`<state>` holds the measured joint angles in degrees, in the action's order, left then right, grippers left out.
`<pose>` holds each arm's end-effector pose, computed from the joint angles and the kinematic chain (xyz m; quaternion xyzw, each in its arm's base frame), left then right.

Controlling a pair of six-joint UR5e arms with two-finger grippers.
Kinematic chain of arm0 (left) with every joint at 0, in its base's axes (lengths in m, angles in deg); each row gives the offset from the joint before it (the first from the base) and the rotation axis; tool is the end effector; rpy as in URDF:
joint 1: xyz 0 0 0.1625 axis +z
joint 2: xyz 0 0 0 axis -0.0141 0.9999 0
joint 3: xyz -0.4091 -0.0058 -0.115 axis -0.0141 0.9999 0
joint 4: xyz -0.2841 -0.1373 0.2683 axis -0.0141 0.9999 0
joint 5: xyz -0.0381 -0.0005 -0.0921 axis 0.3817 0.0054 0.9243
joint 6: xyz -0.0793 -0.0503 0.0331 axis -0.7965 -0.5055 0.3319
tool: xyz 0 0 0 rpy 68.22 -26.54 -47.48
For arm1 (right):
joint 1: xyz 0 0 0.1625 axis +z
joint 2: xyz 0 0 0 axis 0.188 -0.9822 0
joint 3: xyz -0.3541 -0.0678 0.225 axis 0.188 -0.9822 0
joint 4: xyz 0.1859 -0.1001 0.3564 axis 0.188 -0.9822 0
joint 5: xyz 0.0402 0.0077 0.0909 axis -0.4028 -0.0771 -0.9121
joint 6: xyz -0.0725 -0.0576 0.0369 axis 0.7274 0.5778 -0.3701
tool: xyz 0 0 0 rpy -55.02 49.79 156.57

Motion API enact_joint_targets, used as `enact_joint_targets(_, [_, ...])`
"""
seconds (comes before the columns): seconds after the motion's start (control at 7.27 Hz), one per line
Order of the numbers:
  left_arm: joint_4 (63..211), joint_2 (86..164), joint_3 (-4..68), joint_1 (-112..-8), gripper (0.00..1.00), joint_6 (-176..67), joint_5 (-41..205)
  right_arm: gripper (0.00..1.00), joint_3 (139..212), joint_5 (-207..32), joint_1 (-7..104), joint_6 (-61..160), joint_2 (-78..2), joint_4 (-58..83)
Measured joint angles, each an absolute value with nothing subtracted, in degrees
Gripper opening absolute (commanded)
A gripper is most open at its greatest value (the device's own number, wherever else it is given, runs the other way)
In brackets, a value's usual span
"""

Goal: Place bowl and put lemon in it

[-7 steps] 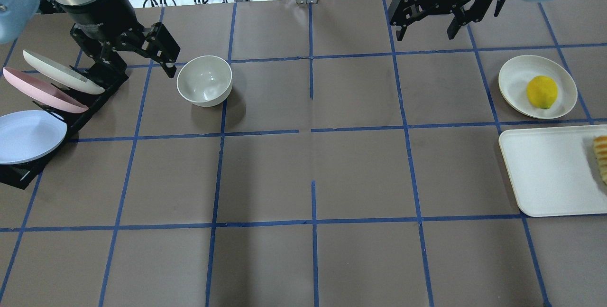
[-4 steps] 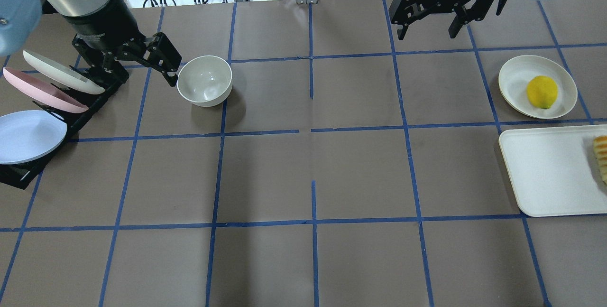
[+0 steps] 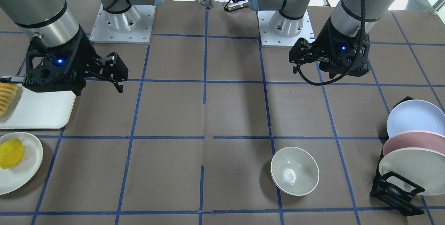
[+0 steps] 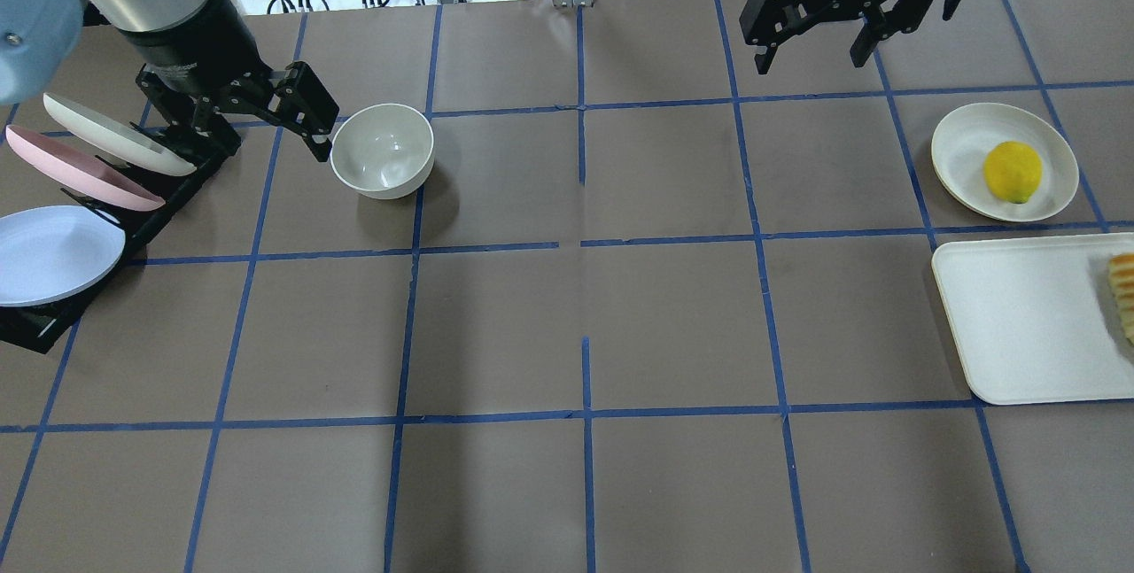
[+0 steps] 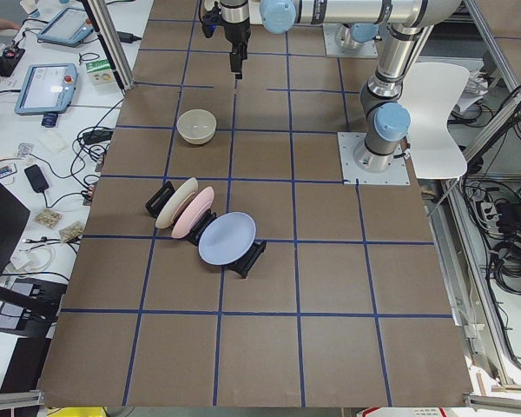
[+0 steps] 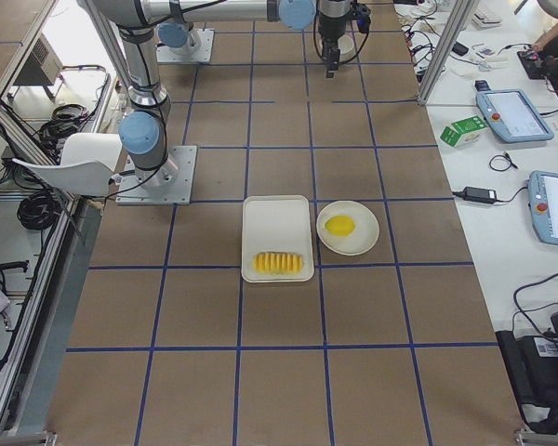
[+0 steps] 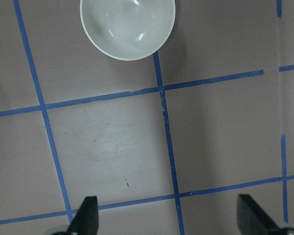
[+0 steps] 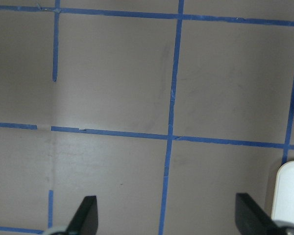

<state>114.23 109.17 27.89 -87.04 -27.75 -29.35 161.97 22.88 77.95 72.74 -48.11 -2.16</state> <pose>-0.0998 -0.5185 0.4792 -0.0722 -0.9969 -0.0320 0.0068 0.1258 -0.5722 0.4917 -0.0465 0.9984 -0.0235 0.0214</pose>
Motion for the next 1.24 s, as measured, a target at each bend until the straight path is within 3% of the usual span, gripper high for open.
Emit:
enact_joint_targets(0.69, [112.6, 111.8, 26.1, -85.7, 1.00, -28.2, -29.1, 1.00, 163.6, 26.3, 54.0, 95.7, -39.4, -11.8])
enact_joint_targets(1.24, [98.7, 120.1, 27.1, -84.9, 1.00, -28.1, -29.5, 1.00, 163.7, 27.4, 51.4, 98.9, -29.8, -20.8])
